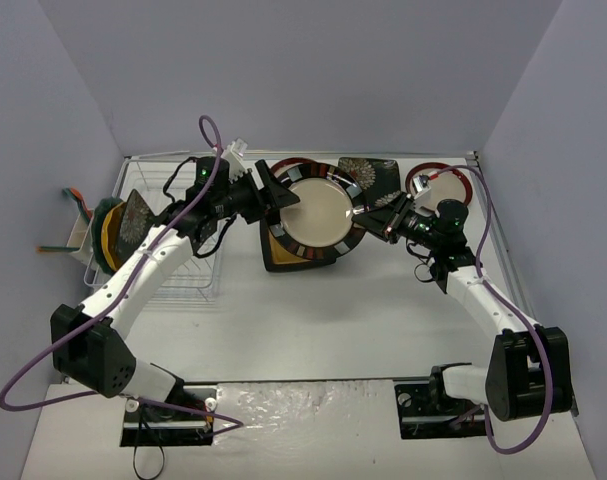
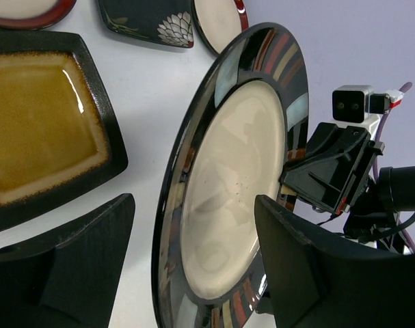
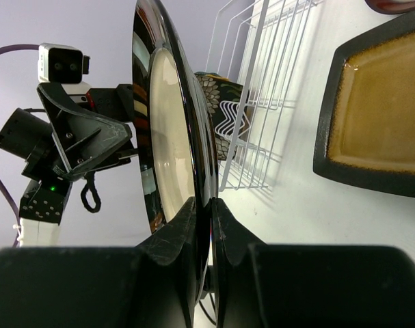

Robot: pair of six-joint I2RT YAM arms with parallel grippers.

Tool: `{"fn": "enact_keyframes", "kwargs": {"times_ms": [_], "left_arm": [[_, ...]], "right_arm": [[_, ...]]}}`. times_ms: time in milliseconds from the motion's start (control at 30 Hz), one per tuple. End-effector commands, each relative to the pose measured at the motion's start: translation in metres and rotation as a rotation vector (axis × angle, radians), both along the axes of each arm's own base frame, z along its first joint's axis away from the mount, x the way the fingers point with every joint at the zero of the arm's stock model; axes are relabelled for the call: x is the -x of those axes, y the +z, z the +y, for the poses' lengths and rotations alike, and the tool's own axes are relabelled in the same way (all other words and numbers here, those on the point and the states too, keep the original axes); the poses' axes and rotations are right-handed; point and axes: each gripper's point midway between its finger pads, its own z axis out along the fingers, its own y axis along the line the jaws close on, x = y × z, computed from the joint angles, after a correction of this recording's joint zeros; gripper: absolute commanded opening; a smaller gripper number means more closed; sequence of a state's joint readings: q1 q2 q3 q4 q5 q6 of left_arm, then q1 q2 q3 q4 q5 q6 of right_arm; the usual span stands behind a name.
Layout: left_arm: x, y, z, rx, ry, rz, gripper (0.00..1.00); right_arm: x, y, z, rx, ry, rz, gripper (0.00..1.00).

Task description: Load the plates into the dish rack

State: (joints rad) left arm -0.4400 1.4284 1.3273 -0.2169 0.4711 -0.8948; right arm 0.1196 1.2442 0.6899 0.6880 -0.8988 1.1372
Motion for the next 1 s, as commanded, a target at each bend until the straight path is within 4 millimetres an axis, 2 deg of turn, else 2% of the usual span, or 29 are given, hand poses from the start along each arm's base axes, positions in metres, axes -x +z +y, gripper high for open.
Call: {"fn": "enact_keyframes", "kwargs": {"times_ms": [0,133,300,700,833,967], "left_arm": [[0.0101,0.033,-0.0037,0.061,-0.049,-0.078,0.64],[0.0118,0.0293,-0.0045,0.062,-0.057,-0.067,0.59],[0.0138,0.0291,-0.0057,0.064,-0.072,-0.068,0.47],[0.016,0.0235,-0.0121,0.078,-0.109,-0.042,0.46],[0.0167,0.0248,-0.0115,0.08,-0.107,-0.049,0.34],[0.0173,0.028,-0.0101,0.077,-0.108,-0.064,0.09]], "right_arm": [[0.0047,0.06,0.006,-0.047,0.054,-0.237,0.0],[0.005,0.0585,0.0061,-0.048,0.055,-0.236,0.0],[0.005,0.0584,0.0062,-0.051,0.056,-0.239,0.0],[0.0088,0.0641,0.007,-0.083,0.068,-0.253,0.0],[0.0075,0.0614,0.0069,-0.08,0.067,-0.248,0.0],[0.0072,0.0543,0.0071,-0.071,0.067,-0.235,0.0]]}}
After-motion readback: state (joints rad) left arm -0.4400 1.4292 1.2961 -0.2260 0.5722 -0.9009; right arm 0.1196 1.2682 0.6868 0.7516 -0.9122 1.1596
